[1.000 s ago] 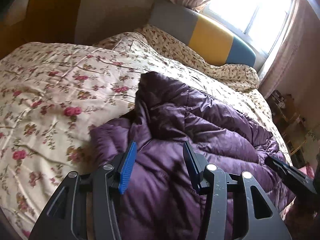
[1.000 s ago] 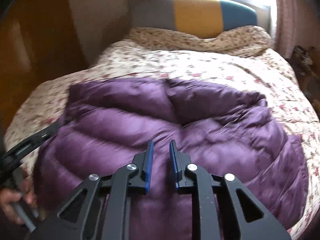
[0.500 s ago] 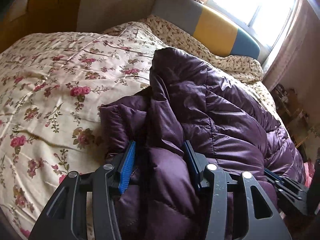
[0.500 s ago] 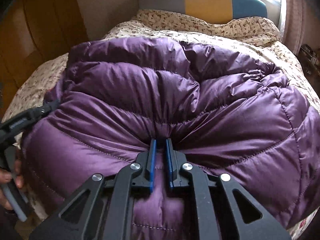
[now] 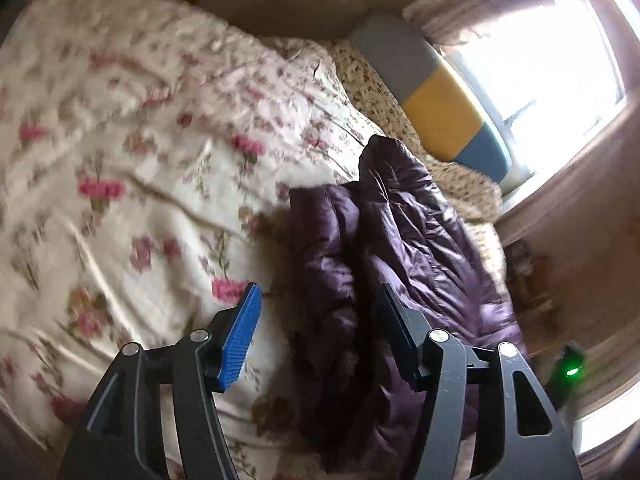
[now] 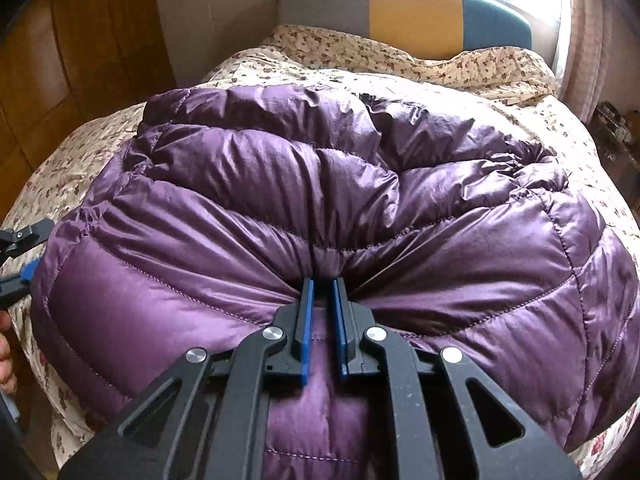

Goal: Fold large clothes

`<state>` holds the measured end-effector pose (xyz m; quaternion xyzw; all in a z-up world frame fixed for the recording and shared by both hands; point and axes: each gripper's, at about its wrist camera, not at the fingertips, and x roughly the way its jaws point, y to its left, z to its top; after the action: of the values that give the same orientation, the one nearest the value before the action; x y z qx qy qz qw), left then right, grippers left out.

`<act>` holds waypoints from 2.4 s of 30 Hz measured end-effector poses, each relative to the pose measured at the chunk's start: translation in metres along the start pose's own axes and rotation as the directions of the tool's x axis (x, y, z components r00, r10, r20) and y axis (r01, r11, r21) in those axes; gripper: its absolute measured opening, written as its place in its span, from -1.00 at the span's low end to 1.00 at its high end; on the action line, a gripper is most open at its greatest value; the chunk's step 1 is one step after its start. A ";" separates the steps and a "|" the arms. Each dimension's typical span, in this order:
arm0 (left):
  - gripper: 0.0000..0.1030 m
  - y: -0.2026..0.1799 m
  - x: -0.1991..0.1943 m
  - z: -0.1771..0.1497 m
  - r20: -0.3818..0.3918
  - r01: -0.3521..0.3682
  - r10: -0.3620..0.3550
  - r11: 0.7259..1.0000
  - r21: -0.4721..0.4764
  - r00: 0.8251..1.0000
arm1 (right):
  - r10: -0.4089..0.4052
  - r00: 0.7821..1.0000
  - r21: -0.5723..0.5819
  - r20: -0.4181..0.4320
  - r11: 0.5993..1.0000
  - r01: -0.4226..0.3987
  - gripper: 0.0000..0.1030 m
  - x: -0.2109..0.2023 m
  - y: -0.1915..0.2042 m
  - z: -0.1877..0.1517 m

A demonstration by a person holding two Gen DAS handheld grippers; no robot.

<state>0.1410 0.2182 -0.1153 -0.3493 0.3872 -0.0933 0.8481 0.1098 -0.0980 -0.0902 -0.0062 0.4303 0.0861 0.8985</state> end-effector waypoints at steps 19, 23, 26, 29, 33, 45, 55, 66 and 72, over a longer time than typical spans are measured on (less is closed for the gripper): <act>-0.23 -0.002 0.031 -0.002 -0.122 0.264 -0.276 0.958 -0.111 0.953 | 0.008 1.000 0.024 0.017 1.000 -0.008 -0.69 -0.039 -0.014 0.001; -0.46 0.000 0.024 -0.003 -0.113 0.317 -0.327 0.943 -0.099 0.938 | -0.010 1.000 -0.001 -0.011 1.000 0.010 -0.71 -0.027 -0.009 -0.001; -0.46 -0.002 0.021 -0.002 -0.109 0.348 -0.357 0.933 -0.095 0.928 | -0.025 0.999 -0.027 -0.038 0.999 0.024 -0.71 -0.017 -0.009 -0.003; -0.61 -0.007 0.019 -0.001 -0.106 0.374 -0.381 0.924 -0.080 0.919 | -0.040 0.998 -0.046 -0.055 0.998 0.037 -0.72 -0.008 -0.008 -0.005; -0.65 -0.019 0.013 -0.003 -0.103 0.393 -0.396 0.918 -0.054 0.912 | -0.049 0.997 -0.056 -0.057 0.997 0.046 -0.72 0.001 -0.007 -0.011; -0.67 -0.089 -0.004 0.000 -0.115 0.423 -0.414 0.903 0.070 0.903 | -0.032 0.999 -0.065 -0.026 0.997 0.030 -0.72 0.007 -0.010 -0.020; -0.74 -0.178 0.007 0.000 -0.165 0.432 -0.404 0.878 0.206 0.900 | 0.029 0.999 -0.042 -0.023 0.999 -0.030 -0.74 -0.020 -0.029 -0.009; -0.74 -0.246 0.048 -0.018 -0.231 0.396 -0.339 0.874 0.281 0.912 | -0.149 0.988 0.053 0.041 0.988 0.146 -0.53 -0.082 -0.110 0.000; -0.74 -0.283 0.092 -0.037 -0.288 0.379 -0.291 0.867 0.324 0.912 | -0.297 0.955 0.142 -0.011 0.945 0.295 -0.44 -0.093 -0.159 -0.005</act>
<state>0.2089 -0.0494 0.0010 -0.2309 0.3910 -0.3515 0.8187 0.0743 -0.2687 -0.0313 -0.0063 0.4247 -0.0804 0.9017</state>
